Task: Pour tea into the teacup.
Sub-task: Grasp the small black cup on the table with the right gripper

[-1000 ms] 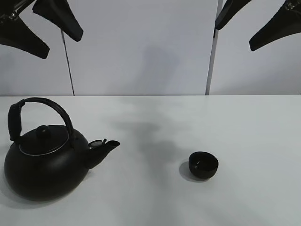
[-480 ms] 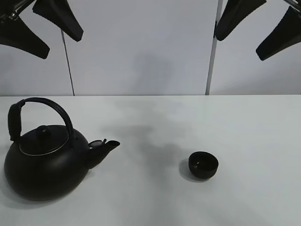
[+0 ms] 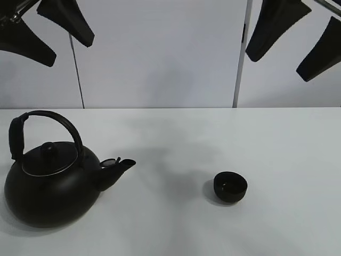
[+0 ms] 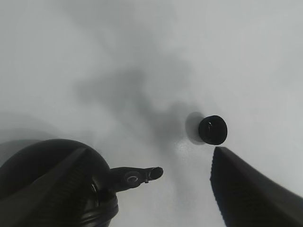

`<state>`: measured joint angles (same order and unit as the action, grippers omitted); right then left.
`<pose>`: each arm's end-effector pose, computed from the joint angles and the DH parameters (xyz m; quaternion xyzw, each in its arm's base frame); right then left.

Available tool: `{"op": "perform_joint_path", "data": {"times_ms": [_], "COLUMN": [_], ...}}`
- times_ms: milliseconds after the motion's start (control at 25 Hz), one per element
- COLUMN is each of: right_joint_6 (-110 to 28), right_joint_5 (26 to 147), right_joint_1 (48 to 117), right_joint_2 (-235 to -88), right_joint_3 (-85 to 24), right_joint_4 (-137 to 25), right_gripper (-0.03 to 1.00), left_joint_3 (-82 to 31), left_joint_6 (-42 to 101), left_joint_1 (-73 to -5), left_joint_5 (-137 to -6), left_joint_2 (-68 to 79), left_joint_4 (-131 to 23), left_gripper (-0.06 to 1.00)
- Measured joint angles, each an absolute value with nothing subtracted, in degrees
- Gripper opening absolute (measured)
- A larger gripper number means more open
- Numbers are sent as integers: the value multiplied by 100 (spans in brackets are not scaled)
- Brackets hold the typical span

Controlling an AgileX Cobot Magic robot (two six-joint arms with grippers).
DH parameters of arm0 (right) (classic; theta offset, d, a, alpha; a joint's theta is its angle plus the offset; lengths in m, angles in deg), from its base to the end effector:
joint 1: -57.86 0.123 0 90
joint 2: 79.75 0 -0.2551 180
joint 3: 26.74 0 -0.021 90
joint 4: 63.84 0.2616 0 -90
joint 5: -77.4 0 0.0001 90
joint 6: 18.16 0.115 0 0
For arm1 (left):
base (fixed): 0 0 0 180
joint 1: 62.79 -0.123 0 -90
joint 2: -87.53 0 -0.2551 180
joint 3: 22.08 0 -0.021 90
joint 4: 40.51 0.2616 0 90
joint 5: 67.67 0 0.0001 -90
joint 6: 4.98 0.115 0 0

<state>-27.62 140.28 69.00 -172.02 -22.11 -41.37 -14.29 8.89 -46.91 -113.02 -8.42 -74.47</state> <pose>0.2995 0.0989 0.2671 -0.1166 0.9602 0.1888 0.1694 0.3221 -0.1392 0.2498 0.0990 0.9275 -0.2594 0.2504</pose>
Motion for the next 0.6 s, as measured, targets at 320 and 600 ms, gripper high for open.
{"op": "perform_joint_path", "data": {"times_ms": [320,600], "right_joint_6": [-2118,-1537], "right_joint_5": [13583,13475], "right_joint_1": [7856,8324], "right_joint_2": [-17222,-17774], "right_joint_3": [-2211,-2217], "right_joint_4": [-5123,-5848], "right_gripper": [58,58], "left_joint_3": [-1429,-1429], "left_joint_6": [889,889], "left_joint_1": [-4691,-4691], "left_joint_5": [-11302,-11302], "left_joint_2": [-842,-842], "left_joint_4": [-7452,-7452], "left_gripper": [51,51]}}
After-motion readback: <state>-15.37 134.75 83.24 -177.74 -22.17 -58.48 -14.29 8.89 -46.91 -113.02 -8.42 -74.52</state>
